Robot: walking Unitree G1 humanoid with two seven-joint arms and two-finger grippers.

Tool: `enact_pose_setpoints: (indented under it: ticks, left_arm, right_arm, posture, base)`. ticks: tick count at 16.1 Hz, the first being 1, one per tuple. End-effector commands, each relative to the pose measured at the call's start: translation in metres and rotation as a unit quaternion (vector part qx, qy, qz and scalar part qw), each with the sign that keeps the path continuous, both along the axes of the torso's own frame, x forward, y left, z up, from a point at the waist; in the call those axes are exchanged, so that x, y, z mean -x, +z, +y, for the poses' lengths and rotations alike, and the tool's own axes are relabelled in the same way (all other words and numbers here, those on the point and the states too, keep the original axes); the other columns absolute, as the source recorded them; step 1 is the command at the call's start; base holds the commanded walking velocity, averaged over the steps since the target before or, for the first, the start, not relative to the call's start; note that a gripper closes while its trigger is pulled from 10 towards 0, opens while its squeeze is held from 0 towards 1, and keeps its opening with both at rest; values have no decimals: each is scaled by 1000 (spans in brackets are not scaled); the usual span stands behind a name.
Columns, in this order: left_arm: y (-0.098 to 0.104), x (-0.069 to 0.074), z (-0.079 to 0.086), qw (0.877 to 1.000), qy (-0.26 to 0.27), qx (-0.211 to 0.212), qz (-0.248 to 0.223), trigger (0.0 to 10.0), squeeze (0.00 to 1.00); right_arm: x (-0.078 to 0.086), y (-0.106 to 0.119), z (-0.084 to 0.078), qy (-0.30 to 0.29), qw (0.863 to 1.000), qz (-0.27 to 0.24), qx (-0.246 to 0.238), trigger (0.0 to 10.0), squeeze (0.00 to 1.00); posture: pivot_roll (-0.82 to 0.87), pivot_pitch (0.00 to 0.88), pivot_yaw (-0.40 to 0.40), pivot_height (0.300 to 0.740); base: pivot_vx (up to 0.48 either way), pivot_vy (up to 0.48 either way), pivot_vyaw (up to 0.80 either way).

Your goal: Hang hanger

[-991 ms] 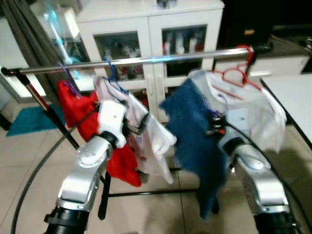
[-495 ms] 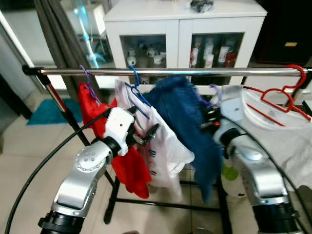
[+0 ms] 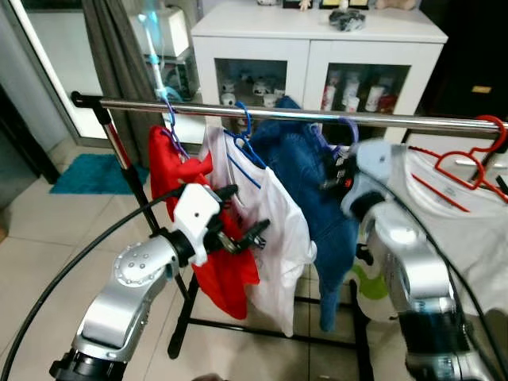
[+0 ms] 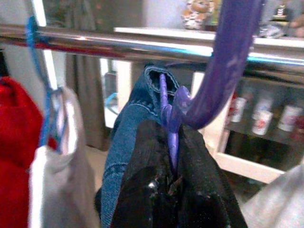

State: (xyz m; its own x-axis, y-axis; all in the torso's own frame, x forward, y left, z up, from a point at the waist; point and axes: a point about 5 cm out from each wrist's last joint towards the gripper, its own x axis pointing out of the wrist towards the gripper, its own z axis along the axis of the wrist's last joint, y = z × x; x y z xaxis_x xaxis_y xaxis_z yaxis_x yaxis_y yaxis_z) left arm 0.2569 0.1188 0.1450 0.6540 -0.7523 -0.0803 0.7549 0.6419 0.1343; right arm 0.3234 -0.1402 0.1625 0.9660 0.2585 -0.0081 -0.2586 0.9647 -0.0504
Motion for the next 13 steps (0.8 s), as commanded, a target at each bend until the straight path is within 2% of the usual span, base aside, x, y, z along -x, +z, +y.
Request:
enact_pose_setpoints:
  ticks: [1, 3, 5, 9, 12, 13]
  left_arm:
    - [8, 1, -3, 1000, -20, 1, -11, 10000, 0]
    - [9, 2, -3, 1000, -26, 0, -12, 10000, 0]
    - [7, 4, -4, 999, -35, -7, -9, 10000, 0]
    - [7, 3, -3, 999, -41, -8, -4, 10000, 0]
    - [8, 1, -3, 999, -44, -8, -4, 10000, 0]
    - [8, 0, -3, 999, -44, -9, -4, 10000, 0]
  right_arm:
    - [-12, 10, -4, -24, 1000, -6, 8, 10000, 0]
    - [-32, 7, -8, -48, 998, 31, 34, 10000, 0]
    - [-43, 3, -16, -77, 994, 73, 34, 10000, 0]
    - [-41, -17, -17, -73, 986, 139, 47, 10000, 0]
    - [-41, -21, -21, -81, 986, 139, 40, 10000, 0]
    - [-41, -17, -22, -82, 988, 125, 32, 10000, 114]
  posture:
    - [-16, 0, 45, 740]
    - [-18, 0, 46, 740]
    - [-18, 0, 46, 740]
    - [-13, 0, 54, 740]
    - [-16, 0, 68, 740]
    - [-17, 0, 71, 740]
  base:
    - [0, 0, 0]
    - [0, 0, 0]
    - [0, 0, 0]
    - [0, 0, 0]
    - [0, 0, 0]
    - [0, 0, 0]
